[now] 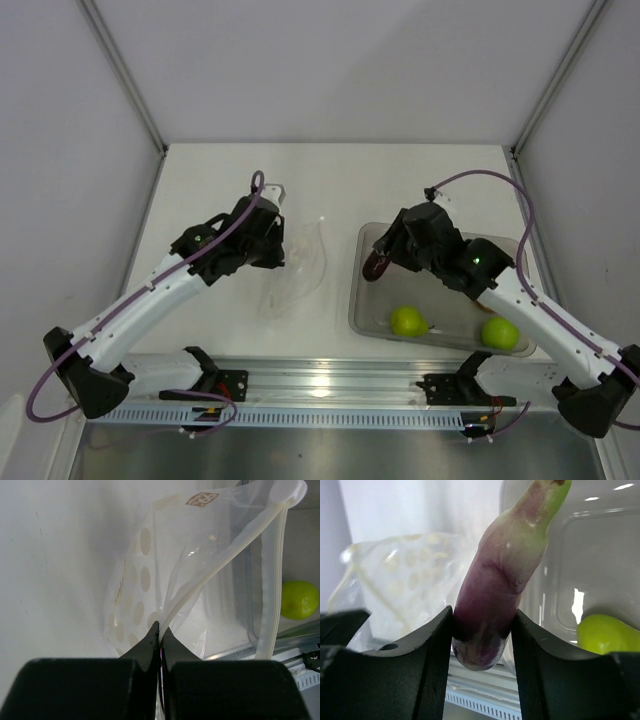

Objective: Place the food in the zip-top bag and seal the zipper
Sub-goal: Place the fake vegetable in the zipper food storage bag.

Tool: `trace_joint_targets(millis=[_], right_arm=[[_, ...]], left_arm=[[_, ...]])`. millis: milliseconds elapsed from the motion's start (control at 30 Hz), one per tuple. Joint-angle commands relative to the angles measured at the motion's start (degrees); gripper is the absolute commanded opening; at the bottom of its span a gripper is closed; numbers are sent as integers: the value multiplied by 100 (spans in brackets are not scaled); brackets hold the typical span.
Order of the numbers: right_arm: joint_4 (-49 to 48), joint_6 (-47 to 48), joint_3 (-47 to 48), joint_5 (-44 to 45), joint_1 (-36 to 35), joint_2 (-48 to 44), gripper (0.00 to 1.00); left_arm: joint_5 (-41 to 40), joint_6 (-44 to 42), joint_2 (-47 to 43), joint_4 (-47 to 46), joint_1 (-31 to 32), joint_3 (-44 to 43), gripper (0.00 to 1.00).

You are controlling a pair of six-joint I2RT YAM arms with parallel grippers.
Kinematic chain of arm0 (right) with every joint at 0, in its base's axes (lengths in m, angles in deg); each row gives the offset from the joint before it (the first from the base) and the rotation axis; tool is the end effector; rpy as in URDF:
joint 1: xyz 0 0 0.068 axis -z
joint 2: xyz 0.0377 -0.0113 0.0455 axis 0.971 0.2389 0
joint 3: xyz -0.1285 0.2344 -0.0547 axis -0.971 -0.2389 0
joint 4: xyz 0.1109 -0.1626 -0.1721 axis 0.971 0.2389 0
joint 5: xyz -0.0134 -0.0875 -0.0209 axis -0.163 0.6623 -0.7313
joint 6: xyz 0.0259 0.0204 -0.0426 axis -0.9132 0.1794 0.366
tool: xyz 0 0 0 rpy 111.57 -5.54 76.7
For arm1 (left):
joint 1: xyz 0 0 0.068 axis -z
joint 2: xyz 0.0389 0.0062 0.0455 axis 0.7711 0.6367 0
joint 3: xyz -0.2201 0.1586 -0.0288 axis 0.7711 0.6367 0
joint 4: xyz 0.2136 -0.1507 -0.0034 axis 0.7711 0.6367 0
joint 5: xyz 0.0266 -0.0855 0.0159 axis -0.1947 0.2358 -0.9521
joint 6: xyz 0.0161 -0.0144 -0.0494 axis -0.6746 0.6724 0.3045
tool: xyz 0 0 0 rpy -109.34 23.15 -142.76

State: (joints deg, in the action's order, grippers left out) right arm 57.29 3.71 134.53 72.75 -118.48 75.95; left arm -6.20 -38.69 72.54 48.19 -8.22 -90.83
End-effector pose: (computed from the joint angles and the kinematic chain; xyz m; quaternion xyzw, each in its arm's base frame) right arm 0.1750 0.1467 0.3463 0.1463 0.8942 0.2216 0.3603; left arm 0.1733 -0.1477 0.3505 0.0741 0.9257 -0.1321 0.3466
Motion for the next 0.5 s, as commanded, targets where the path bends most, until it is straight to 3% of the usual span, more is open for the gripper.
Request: trace_joint_targets(millis=[0, 233, 467], right_arm=[[-308, 315, 329, 369, -427, -62, 1], [-220, 386, 1822, 1019, -1236, 983, 3], [-703, -44, 2088, 1687, -1746, 1581, 2]], left_arm=[[190, 205, 113, -128, -23, -150, 1], [270, 459, 140, -119, -23, -150, 1], [313, 601, 148, -84, -23, -177, 1]])
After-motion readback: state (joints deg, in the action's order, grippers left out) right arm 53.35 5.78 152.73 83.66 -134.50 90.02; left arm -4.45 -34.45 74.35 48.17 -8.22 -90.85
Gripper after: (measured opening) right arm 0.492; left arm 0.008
